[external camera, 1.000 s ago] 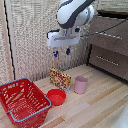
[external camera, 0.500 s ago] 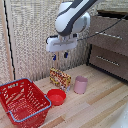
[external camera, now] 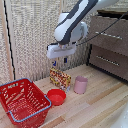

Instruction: Meticulously direct the gripper system near the nourishment stick. Grapple the nourishment stick firmly with the gripper system. Progress with the gripper system grasping the stick toward the storage box. Tenderly permit the nourishment stick to descend into the box.

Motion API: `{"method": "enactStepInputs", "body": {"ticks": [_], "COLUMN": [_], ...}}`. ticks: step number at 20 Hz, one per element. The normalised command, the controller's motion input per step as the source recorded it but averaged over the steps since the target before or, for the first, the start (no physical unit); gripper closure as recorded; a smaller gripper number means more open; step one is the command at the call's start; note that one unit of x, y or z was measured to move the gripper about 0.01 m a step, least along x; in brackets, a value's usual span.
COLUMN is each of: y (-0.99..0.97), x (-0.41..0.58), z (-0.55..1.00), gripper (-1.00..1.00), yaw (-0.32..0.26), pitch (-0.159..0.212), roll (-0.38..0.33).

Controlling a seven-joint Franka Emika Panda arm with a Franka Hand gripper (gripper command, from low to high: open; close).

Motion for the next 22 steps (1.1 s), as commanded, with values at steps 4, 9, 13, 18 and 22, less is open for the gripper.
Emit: {"method": "enactStepInputs", "body": {"ticks": [4,9,13,18,22], "y": [0.01,-0.01,-0.04,0.02,0.02], "x": [0.166,0.265,0.261,0.097,0.022], "z": [-0.33,-0.35,-0.28,-0.13,0.00], "gripper": [-1.00,-1.00,-1.00,-1.00,1.00], "yaw": [0.023,0.052,0.062,0.015,0.000], "pitch": [0.034,0.010,0.000,0.045,0.017], "roll": [-0.047,-0.063,-0.037,-0.069,-0.009]}}
